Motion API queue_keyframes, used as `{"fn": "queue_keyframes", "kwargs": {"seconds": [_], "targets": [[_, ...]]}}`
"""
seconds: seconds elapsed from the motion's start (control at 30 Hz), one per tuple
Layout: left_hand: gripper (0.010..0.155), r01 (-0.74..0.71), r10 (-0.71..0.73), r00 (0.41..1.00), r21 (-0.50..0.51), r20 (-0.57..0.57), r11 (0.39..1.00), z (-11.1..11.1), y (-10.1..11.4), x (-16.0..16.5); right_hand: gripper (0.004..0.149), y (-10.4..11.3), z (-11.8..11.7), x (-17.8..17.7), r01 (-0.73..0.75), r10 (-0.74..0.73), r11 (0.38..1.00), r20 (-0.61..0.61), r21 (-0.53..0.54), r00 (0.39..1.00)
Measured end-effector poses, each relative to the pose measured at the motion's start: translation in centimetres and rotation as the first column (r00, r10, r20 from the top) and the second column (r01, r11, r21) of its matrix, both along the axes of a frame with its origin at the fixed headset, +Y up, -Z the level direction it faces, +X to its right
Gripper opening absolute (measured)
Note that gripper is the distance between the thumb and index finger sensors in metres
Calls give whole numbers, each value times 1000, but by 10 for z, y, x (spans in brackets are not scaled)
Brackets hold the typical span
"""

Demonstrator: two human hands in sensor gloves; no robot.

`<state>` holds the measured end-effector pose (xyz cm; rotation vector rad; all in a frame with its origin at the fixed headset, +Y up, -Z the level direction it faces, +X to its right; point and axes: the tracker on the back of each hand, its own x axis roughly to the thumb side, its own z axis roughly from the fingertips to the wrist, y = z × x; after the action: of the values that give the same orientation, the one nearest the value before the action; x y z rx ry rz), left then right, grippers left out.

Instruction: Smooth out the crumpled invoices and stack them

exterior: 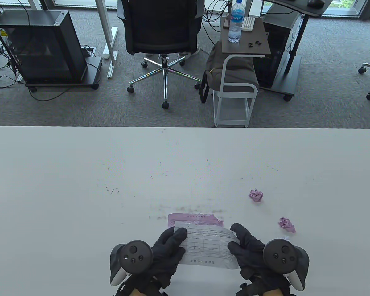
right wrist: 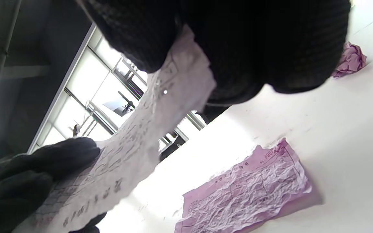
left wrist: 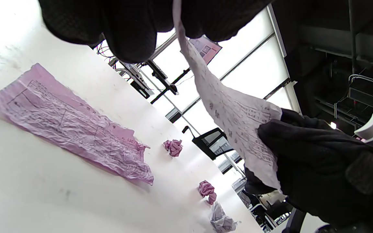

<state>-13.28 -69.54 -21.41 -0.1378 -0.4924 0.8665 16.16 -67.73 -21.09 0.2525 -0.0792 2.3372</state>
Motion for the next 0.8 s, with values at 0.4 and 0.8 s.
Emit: {"fn": "queue_keyframes", "kwargs": {"seconds": [0.4,0.8], "targets": [[55,207,-211,977,-120,-24,971,-53,-36,-3,60,-27,-61,-38,-269,278,954,57,-131,959],[57,553,-546,833,-106,92,826,-89,-69,10,63,-73,-101,-60,-482,509,839,51,-251,859]]}}
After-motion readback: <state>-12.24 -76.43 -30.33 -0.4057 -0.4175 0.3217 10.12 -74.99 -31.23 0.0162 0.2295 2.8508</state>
